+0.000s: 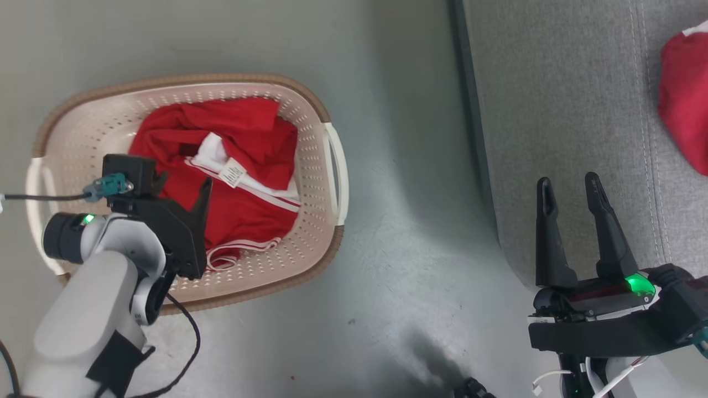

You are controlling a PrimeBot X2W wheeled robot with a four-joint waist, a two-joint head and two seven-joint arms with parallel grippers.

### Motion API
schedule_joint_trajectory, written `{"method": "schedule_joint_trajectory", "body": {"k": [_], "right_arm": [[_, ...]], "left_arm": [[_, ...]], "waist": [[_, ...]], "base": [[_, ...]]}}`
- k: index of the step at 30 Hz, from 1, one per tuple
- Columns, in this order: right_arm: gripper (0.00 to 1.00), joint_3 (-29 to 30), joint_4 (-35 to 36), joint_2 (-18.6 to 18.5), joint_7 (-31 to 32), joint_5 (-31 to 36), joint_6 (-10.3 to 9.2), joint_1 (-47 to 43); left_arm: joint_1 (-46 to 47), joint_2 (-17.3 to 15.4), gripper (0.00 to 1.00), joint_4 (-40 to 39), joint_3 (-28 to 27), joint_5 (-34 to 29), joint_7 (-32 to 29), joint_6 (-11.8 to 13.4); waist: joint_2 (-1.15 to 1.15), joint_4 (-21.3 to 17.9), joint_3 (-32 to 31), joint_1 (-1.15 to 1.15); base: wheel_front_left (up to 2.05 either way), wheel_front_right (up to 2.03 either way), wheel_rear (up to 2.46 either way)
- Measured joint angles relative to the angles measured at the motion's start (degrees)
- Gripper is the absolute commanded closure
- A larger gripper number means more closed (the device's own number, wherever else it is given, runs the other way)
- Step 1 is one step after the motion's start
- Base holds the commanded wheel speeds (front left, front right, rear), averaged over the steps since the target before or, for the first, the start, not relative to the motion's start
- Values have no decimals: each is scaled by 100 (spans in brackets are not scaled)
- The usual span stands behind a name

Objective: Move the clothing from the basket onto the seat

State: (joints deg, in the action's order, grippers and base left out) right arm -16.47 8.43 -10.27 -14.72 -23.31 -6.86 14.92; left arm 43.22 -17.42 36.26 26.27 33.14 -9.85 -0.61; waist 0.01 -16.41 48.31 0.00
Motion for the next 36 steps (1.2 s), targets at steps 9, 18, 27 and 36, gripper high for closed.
{"method": "schedule_joint_trajectory", "body": {"k": [9, 18, 27, 36], "right_arm": [[0, 1, 18, 213, 0, 120, 87, 11], [0, -2, 32, 387, 0, 216, 197, -10], [0, 73, 12, 475, 0, 288, 285, -55], [0, 126, 11, 533, 0, 422, 342, -166]], "left_arm": [[333, -58, 0, 522, 51, -107, -196, -46], [491, -30, 0, 951, 152, -200, -271, -32], [524, -2, 0, 1437, 187, -256, -353, 159], [702, 147, 0, 1681, 381, -302, -520, 3]], "waist": [[0, -257, 297, 0], [-1, -429, 517, 0], [-1, -451, 584, -1], [-1, -440, 620, -1]], "base": [[0, 0, 0], [0, 0, 0], [0, 0, 0], [0, 0, 0]]}}
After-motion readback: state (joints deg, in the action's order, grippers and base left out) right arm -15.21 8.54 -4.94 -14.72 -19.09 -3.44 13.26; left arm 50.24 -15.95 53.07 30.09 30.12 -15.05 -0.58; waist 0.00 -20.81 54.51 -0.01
